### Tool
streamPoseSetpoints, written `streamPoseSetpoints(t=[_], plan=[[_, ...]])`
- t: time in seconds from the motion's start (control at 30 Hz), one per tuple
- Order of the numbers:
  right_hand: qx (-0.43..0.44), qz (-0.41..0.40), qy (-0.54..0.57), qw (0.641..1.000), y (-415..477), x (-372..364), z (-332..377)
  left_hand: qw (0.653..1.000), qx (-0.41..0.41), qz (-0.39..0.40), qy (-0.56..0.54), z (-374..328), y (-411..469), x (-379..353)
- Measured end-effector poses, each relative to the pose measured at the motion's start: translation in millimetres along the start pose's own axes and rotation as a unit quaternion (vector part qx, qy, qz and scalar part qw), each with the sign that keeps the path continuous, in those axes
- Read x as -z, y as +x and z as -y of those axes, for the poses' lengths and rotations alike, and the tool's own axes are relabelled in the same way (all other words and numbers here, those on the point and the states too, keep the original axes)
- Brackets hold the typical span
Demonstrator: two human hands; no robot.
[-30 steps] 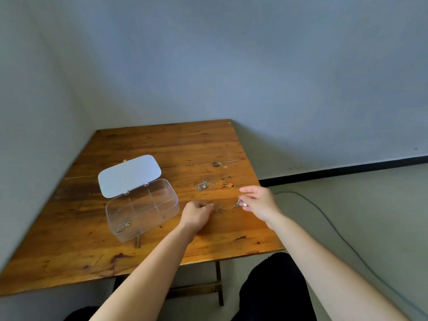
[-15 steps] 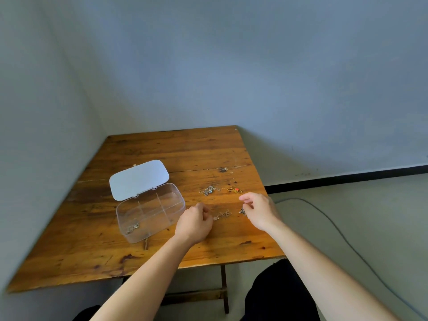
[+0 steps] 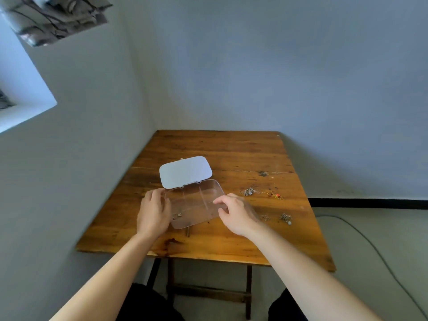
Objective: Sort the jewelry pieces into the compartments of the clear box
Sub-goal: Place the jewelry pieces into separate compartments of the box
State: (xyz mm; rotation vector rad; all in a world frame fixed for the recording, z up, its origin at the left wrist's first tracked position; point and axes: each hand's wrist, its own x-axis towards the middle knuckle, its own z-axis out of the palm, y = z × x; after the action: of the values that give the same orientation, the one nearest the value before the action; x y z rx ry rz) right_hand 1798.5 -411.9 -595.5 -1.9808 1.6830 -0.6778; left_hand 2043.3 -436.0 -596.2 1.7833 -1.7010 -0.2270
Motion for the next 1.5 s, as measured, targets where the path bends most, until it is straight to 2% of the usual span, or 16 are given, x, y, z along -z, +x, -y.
streamPoseSetpoints(t=[0.1, 0.17, 0.33, 0.57, 0.73, 0.97, 1.27, 1.5], plan=[[0.049, 0.054, -0.023, 0.997, 10, -13, 25, 0.996, -0.018, 0.092, -0.006, 34, 2, -3], [0.081, 0.076, -0.059, 0.992, 16, -17, 38, 0.992, -0.034, 0.123, 0.022, 46, 0, -8], [0.123, 0.168, -0.103, 0.973, 34, -35, 59, 0.988, -0.083, 0.094, 0.090, 61, -13, -23], [0.210, 0.180, -0.214, 0.937, 45, -58, 78, 0.988, -0.098, 0.080, 0.088, 66, -14, -27], [0.205, 0.192, -0.207, 0.937, 43, -64, 79, 0.988, -0.093, 0.080, 0.091, 68, -14, -30], [0.195, 0.218, -0.126, 0.948, 46, -54, 77, 0.988, -0.090, 0.075, 0.096, 69, -13, -32], [0.166, 0.288, -0.139, 0.933, 69, -54, 86, 0.988, -0.086, 0.076, 0.104, 70, -13, -34], [0.118, 0.239, -0.010, 0.964, 72, -51, 70, 0.989, -0.091, 0.074, 0.092, 68, -14, -32]])
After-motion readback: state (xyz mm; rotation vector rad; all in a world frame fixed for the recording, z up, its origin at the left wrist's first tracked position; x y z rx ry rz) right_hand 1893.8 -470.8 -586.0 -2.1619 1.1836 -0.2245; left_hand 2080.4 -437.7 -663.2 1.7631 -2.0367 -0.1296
